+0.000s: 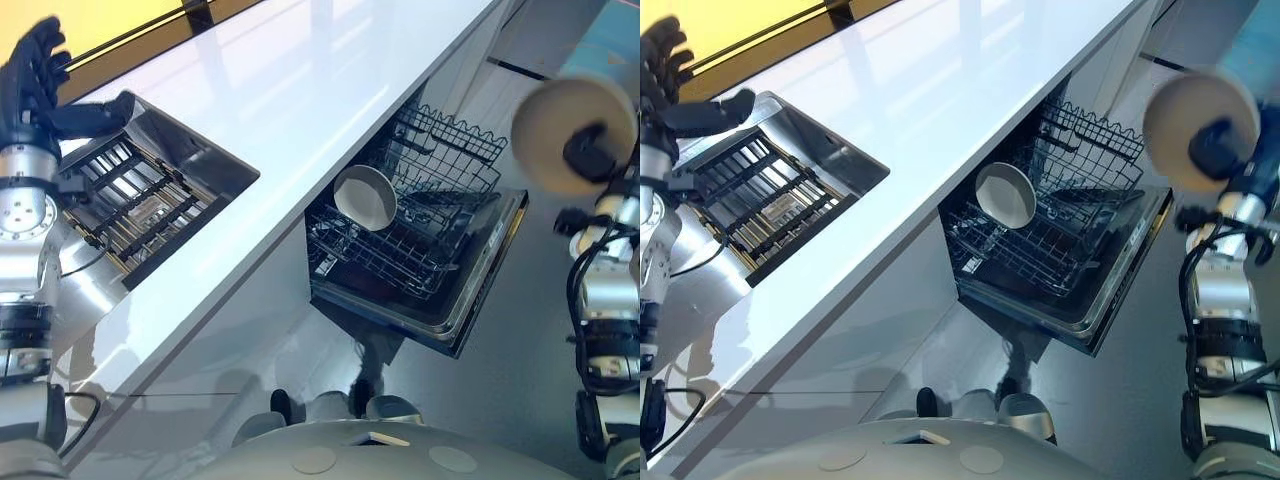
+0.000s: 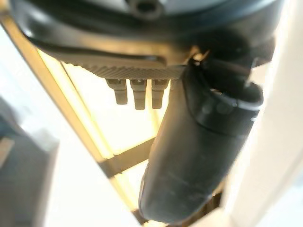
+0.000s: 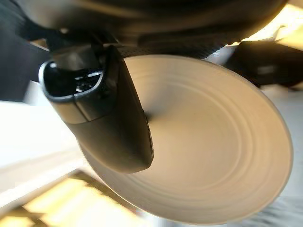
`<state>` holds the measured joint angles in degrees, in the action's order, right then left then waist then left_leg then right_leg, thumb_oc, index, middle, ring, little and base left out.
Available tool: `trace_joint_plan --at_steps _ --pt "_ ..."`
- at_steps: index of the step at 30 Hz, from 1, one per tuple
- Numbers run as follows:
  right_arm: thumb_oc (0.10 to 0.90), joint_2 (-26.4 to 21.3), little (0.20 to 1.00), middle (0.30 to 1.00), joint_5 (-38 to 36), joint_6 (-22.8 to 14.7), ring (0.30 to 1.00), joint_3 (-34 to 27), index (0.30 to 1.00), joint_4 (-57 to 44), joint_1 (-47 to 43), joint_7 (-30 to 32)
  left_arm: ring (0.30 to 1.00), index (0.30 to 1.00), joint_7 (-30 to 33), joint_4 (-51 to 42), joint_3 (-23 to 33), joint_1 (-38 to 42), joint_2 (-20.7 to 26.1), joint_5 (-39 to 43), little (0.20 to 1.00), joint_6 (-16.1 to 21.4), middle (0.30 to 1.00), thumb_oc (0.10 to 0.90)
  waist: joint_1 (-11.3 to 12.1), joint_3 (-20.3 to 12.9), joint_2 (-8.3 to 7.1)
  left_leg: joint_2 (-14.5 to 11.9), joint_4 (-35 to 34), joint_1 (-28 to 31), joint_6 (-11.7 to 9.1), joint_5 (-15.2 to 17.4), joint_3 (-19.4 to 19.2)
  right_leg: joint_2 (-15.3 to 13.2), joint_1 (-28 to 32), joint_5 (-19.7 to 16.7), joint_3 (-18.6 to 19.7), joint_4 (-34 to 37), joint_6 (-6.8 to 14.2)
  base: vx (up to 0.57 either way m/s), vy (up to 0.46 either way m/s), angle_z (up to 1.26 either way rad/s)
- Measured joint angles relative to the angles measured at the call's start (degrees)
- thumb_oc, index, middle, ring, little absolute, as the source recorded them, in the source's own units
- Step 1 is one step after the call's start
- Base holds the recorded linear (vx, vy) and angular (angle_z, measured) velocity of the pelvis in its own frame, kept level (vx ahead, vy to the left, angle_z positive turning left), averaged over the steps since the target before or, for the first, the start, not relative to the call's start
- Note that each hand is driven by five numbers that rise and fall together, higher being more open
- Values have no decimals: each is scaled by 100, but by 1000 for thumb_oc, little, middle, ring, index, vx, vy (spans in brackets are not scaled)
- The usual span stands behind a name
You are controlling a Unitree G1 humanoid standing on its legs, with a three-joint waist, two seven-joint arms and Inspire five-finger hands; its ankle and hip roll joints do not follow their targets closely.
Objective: Pick up plates and place into dishwasher.
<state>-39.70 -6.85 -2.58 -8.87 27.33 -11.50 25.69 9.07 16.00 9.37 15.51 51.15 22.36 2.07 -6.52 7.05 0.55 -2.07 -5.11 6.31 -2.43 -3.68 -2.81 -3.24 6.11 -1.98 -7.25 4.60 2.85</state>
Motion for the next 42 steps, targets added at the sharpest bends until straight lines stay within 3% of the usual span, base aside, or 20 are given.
trace_joint_plan --at_steps 6,11,14,20,26,31,41,42 --pt "100 114 200 300 -52 -43 300 312 300 636 593 -353 900 900 -52 584 269 -469 7 9 900 4 900 800 8 18 61 -2 0 -5 0 1 19 0 1 0 -9 1 0 97 -30 0" --pt "100 316 200 300 -41 -512 300 648 300 617 608 -402 900 900 -66 597 289 -735 -84 9 900 59 900 800 56 20 60 3 0 -15 2 -1 110 -2 24 2 -80 8 1 77 -10 7" --pt "100 397 200 300 129 -694 300 825 300 514 598 -403 900 900 -70 504 297 -870 -262 0 900 72 900 800 195 57 62 6 3 -101 -2 -34 177 -2 8 2 -151 28 -1 39 -10 17" --pt "100 409 200 300 381 -716 300 1180 300 353 464 -413 900 900 -69 493 296 -915 -384 -1 900 58 900 800 397 245 15 13 4 -221 -12 -106 391 0 15 3 -281 42 -1 16 -17 21" --pt "100 484 200 300 656 -472 300 1764 300 364 149 -810 900 900 -126 388 294 -912 -388 1 900 -22 900 800 603 353 -76 18 5 -290 -20 -150 514 3 18 4 -297 49 0 40 -23 11" --pt "100 575 200 300 945 -193 300 2267 300 468 79 -1171 900 900 -228 139 282 -829 -387 0 900 -195 900 800 644 412 -160 22 5 -312 -34 -195 628 8 59 5 -303 51 1 47 -22 12" --pt "100 627 200 300 1252 247 300 2331 300 768 2 -1262 900 900 -396 95 154 -514 -386 0 900 -452 900 800 638 432 -186 16 3 -313 -61 -261 778 34 156 22 -299 53 21 8 -16 8" --pt "207 627 307 392 1237 296 392 2331 392 768 3 -1263 900 900 -396 94 154 -502 -386 0 900 -466 900 800 636 433 -187 14 3 -318 -62 -265 778 36 156 22 -299 53 21 -2 -9 4"
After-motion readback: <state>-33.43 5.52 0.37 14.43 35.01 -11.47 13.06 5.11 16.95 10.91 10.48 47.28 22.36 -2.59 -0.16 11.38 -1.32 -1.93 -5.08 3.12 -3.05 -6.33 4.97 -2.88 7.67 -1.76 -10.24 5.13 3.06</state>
